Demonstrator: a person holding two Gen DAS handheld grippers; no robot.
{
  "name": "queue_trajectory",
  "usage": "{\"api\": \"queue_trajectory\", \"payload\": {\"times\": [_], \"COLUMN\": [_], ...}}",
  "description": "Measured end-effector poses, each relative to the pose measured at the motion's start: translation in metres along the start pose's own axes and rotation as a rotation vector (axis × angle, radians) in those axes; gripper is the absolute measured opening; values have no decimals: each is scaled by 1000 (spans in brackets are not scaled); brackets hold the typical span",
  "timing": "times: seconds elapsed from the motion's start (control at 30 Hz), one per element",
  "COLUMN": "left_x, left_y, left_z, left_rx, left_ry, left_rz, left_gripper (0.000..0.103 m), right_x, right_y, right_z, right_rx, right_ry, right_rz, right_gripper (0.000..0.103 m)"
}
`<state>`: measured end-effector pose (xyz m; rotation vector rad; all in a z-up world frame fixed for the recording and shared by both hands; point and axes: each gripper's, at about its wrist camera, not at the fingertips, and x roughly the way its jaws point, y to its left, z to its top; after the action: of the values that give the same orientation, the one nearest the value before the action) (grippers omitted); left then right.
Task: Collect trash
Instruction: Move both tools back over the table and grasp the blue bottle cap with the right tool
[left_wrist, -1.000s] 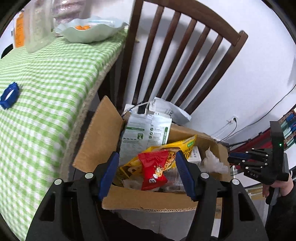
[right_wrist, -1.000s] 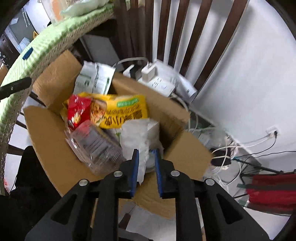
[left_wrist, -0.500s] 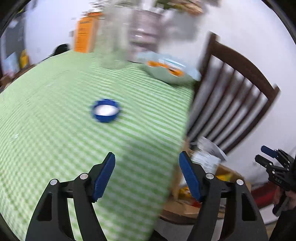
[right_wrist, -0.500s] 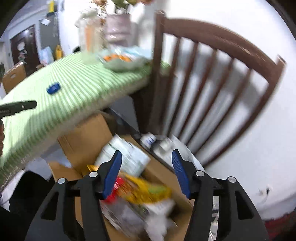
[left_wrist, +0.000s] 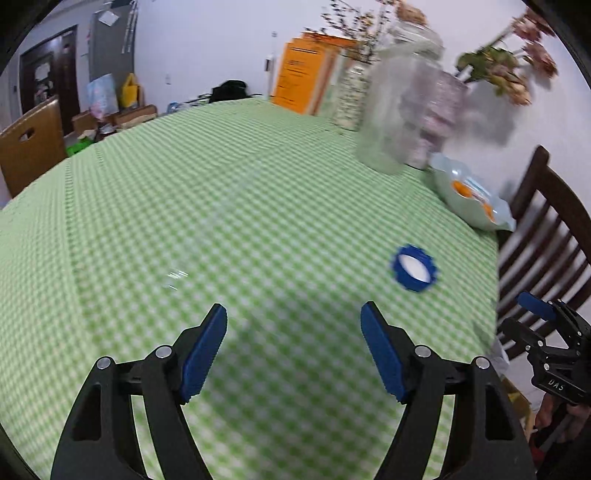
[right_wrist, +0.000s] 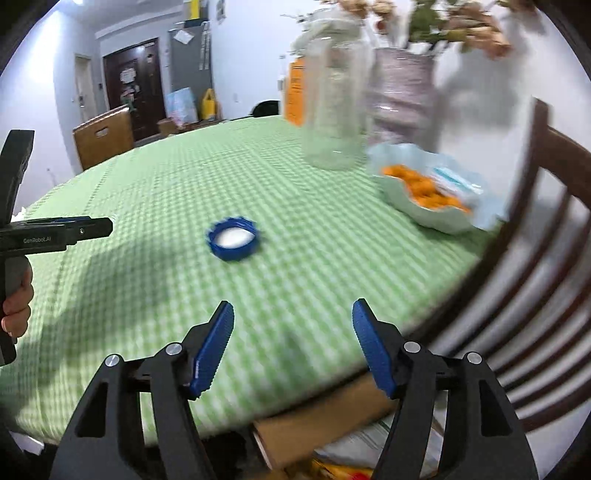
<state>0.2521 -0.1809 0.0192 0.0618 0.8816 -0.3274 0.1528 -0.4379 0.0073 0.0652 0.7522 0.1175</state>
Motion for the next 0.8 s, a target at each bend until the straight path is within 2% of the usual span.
{"api": "queue_trajectory", "payload": {"times": [0.23, 0.27, 0.3, 0.33, 0.5, 0.57, 0.63, 0.67, 0.7, 0.73, 0.77, 0.8], "left_x": [32, 39, 47, 52, 76, 76, 75, 74, 73, 72, 69, 66], "left_y": [49, 54, 60, 63, 73, 74, 76, 77, 77, 79, 81, 80], "left_z": [23, 24, 27, 28, 36, 35, 34, 33, 33, 33, 31, 30], "left_rx": [28, 36, 41, 44, 96, 121, 126, 123, 119, 110, 107, 107], "left_ry": [31, 46, 64, 75, 114, 101, 95, 94, 96, 104, 108, 104], "left_rz": [68, 72, 73, 75, 116, 116, 115, 111, 103, 77, 57, 50], "left_gripper": [72, 69, 60, 58, 54, 52, 43, 30, 11, 9, 7, 1], "right_x": [58, 62, 69, 72, 92, 95, 99, 101, 103, 105, 108, 108], "right_y": [25, 28, 31, 33, 38, 40, 40, 41, 43, 44, 46, 47], "right_z": [27, 28, 31, 31, 41, 42, 46, 47, 47, 48, 48, 48], "right_rx": [18, 13, 4, 0, 14, 19, 26, 26, 23, 20, 17, 10], "right_ry": [56, 61, 67, 71, 87, 89, 88, 89, 92, 95, 101, 96], "right_rz": [37, 37, 38, 39, 51, 61, 77, 85, 92, 95, 98, 95], "right_gripper": [65, 65, 65, 65, 65, 65, 65, 65, 65, 62, 55, 53]}}
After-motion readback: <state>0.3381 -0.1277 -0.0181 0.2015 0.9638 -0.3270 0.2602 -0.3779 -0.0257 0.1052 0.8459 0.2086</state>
